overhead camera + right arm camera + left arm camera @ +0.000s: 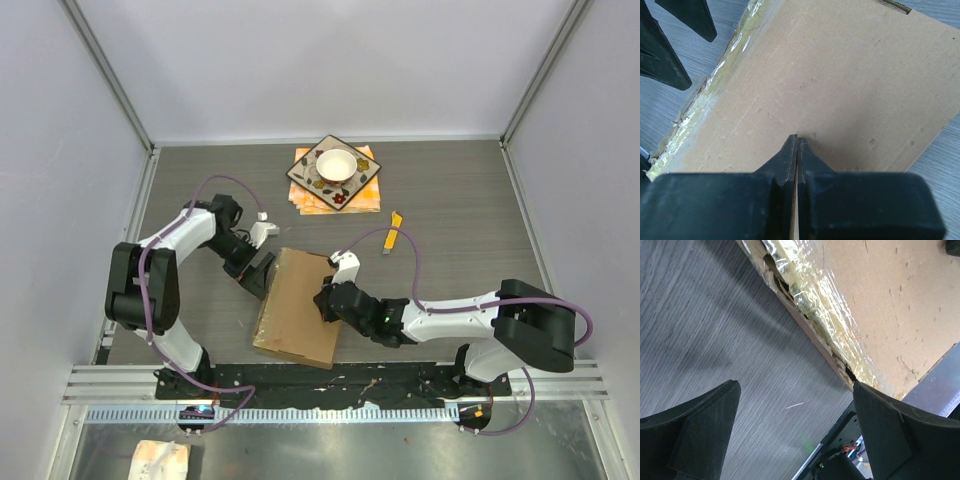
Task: Unpack the express box
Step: Open the express box at the center of the board.
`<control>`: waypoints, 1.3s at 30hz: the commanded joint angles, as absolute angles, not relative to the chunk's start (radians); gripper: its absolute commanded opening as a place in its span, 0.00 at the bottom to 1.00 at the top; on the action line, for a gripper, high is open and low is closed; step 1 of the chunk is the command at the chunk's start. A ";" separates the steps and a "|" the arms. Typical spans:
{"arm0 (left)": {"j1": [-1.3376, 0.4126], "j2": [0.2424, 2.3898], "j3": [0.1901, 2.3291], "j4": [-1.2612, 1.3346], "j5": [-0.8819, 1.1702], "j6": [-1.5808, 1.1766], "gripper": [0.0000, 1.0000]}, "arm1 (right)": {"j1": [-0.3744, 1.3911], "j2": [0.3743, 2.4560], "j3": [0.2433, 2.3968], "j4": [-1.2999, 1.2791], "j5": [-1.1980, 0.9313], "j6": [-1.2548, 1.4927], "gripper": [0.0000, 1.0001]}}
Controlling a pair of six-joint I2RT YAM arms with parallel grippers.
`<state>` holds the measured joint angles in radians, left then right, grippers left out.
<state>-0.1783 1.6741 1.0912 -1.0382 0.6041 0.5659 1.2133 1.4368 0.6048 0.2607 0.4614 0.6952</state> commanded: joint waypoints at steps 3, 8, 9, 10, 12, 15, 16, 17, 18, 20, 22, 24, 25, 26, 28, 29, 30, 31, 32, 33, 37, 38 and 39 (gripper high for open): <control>-0.212 1.690 1.069 -0.953 0.549 0.511 1.00 | 1.215 1.456 0.565 0.176 0.439 0.718 0.01; -0.212 1.703 1.071 -0.948 0.548 0.502 1.00 | 1.213 1.448 0.552 0.181 0.437 0.726 0.01; -0.212 1.703 1.071 -0.945 0.549 0.499 1.00 | 1.215 1.448 0.552 0.183 0.436 0.727 0.01; -0.212 1.703 1.072 -0.939 0.545 0.491 1.00 | 1.215 1.448 0.549 0.184 0.434 0.729 0.01; -0.218 1.706 1.068 -0.931 0.535 0.483 1.00 | 1.215 1.448 0.546 0.189 0.433 0.732 0.01; -0.236 1.703 1.060 -0.920 0.526 0.466 1.00 | 1.215 1.448 0.545 0.192 0.433 0.735 0.01; -0.250 1.703 1.060 -0.920 0.526 0.462 1.00 | 1.215 1.448 0.542 0.192 0.431 0.736 0.01; -0.258 1.698 1.060 -0.923 0.525 0.453 1.00 | 1.215 1.450 0.540 0.193 0.431 0.738 0.01; -0.265 1.697 1.060 -0.926 0.523 0.449 1.00 | 1.215 1.450 0.541 0.193 0.431 0.738 0.01; -0.294 1.686 1.055 -0.930 0.522 0.443 1.00 | 1.215 1.451 0.540 0.193 0.431 0.736 0.01; -0.327 1.677 1.046 -0.922 0.525 0.434 1.00 | 1.215 1.451 0.537 0.193 0.431 0.738 0.01; -0.353 1.675 1.023 -0.902 0.522 0.425 1.00 | 1.215 1.456 0.535 0.198 0.431 0.738 0.01; -0.380 1.681 1.009 -0.894 0.515 0.423 1.00 | 1.215 1.457 0.535 0.199 0.430 0.738 0.01; -0.396 1.686 1.005 -0.882 0.499 0.425 1.00 | 1.215 1.459 0.537 0.201 0.430 0.738 0.01; -0.414 1.710 1.003 -0.876 0.491 0.422 1.00 | 1.215 1.463 0.535 0.204 0.425 0.739 0.01; -0.417 1.716 1.006 -0.871 0.486 0.416 1.00 | 1.215 1.465 0.537 0.206 0.425 0.739 0.01; -0.417 1.730 1.011 -0.870 0.480 0.405 0.99 | 1.215 1.465 0.535 0.207 0.426 0.741 0.01; -0.417 1.736 1.012 -0.867 0.473 0.402 0.97 | 1.215 1.465 0.534 0.207 0.426 0.742 0.01; -0.417 1.746 1.012 -0.858 0.463 0.397 0.93 | 1.215 1.465 0.532 0.210 0.426 0.744 0.01; -0.417 1.764 1.012 -0.856 0.445 0.396 0.91 | 1.215 1.463 0.529 0.212 0.426 0.744 0.01; -0.417 1.811 1.015 -0.861 0.445 0.400 0.70 | 1.213 1.462 0.523 0.212 0.425 0.746 0.01; -0.417 1.818 1.017 -0.862 0.440 0.397 0.61 | 1.213 1.462 0.523 0.210 0.425 0.746 0.01; -0.417 1.822 1.022 -0.868 0.442 0.399 0.54 | 1.215 1.460 0.519 0.212 0.425 0.747 0.01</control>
<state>-0.3801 1.7390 1.0554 -0.9833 0.4946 0.4068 1.2106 1.4265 0.5606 0.3138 0.4664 0.7334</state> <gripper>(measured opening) 0.641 0.040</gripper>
